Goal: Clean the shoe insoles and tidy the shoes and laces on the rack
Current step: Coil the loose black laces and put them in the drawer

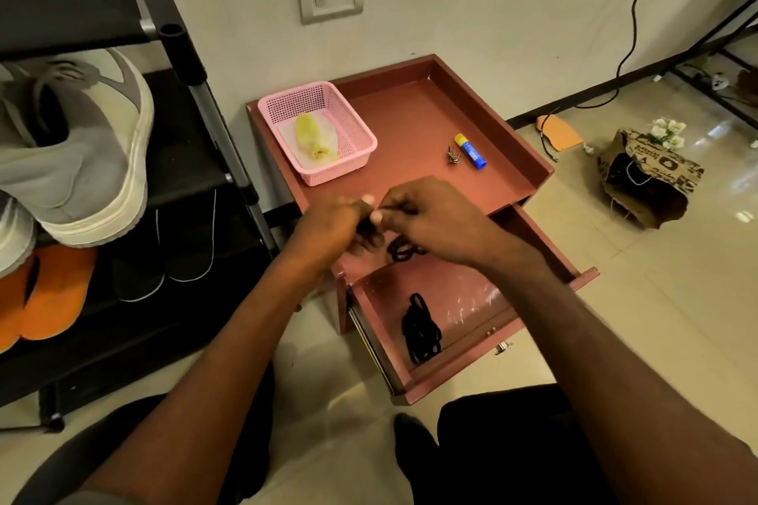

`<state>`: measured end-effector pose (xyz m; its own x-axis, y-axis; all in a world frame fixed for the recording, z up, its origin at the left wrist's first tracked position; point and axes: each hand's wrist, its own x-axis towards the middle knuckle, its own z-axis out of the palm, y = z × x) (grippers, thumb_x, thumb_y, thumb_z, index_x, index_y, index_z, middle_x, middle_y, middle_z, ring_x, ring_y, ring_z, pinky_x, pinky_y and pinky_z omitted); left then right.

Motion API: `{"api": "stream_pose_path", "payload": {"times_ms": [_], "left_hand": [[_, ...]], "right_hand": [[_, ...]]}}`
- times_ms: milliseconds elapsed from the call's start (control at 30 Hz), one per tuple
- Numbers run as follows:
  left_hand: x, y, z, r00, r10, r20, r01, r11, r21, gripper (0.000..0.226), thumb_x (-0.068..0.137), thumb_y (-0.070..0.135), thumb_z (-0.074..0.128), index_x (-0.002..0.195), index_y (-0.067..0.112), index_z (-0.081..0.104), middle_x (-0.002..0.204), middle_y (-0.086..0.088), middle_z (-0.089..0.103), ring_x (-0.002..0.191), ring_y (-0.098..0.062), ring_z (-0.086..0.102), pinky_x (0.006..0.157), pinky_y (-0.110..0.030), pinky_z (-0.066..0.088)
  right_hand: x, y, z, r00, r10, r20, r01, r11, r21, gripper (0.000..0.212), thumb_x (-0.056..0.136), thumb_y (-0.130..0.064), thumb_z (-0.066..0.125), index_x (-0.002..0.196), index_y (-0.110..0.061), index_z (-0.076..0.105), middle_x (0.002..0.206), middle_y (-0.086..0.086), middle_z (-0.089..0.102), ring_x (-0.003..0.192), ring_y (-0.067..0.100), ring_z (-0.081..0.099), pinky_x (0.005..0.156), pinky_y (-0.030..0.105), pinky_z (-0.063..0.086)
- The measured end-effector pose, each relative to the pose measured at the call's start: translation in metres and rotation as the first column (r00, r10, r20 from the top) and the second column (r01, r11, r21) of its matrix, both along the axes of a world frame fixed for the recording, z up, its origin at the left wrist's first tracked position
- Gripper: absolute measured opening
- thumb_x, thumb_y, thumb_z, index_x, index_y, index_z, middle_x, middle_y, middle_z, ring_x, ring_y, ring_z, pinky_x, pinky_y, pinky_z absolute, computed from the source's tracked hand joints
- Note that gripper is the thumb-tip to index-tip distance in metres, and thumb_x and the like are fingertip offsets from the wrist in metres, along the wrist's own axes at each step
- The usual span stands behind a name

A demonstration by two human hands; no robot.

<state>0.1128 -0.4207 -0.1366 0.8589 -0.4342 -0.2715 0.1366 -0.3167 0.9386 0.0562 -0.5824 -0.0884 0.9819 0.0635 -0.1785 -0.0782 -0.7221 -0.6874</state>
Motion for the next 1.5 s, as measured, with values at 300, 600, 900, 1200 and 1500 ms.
{"api": "stream_pose_path", "payload": {"times_ms": [300,600,900,1200,1500], "left_hand": [[0.001,-0.008,0.01,0.726,-0.566,-0.39,-0.11,0.463,-0.879,0.038,0.111,0.029,0.033,0.122,0.005,0.061,0.052,0.008,0.041,0.036,-0.004,0.026,0.035,-0.016,0.026],[0.014,-0.009,0.01,0.955,0.11,-0.275,-0.275,0.677,-0.682,0.035,0.112,0.024,0.04,0.122,0.003,0.065,0.111,-0.017,0.075,0.103,-0.025,0.074,0.09,-0.031,0.06],[0.01,0.003,0.02,0.759,-0.555,-0.341,0.179,0.682,-0.709,0.032,0.106,0.014,0.031,0.1,0.005,0.061,0.059,0.004,0.033,0.044,-0.005,0.024,0.044,-0.023,0.014],[0.014,-0.003,0.017,0.792,-0.41,-0.453,-0.34,0.321,-0.884,0.046,0.111,0.028,0.036,0.148,0.004,0.047,0.088,-0.004,0.073,0.072,-0.009,0.072,0.063,-0.016,0.058],[0.009,0.002,0.018,0.969,-0.073,0.235,0.101,0.989,-0.112,0.053,0.107,0.049,0.043,0.086,0.015,0.078,0.049,-0.001,0.055,0.044,-0.012,0.045,0.05,-0.022,0.039]], "right_hand": [[0.0,-0.013,0.004,0.981,-0.192,0.005,0.192,0.981,0.0,0.04,0.109,-0.03,0.05,0.073,-0.023,0.067,0.065,-0.006,0.058,0.06,0.013,0.049,0.065,0.033,0.041],[-0.009,0.021,0.009,0.957,0.152,-0.246,-0.126,0.985,0.119,0.035,0.108,-0.028,0.055,0.081,-0.013,0.071,0.05,-0.012,0.054,0.046,-0.001,0.045,0.053,0.017,0.038],[0.0,-0.006,0.016,0.877,-0.471,-0.095,0.423,0.664,0.617,0.031,0.107,-0.032,0.056,0.082,-0.016,0.065,0.056,-0.007,0.038,0.044,0.007,0.025,0.043,0.02,0.021],[-0.004,0.019,0.006,0.989,-0.063,-0.133,0.058,0.997,-0.045,0.039,0.109,-0.027,0.049,0.077,-0.02,0.071,0.06,-0.009,0.056,0.06,0.009,0.052,0.063,0.028,0.039],[-0.007,-0.001,0.025,0.987,-0.037,-0.157,0.103,0.894,0.435,0.03,0.106,-0.029,0.058,0.089,-0.008,0.07,0.056,-0.007,0.047,0.048,0.008,0.029,0.047,0.023,0.022]]}}
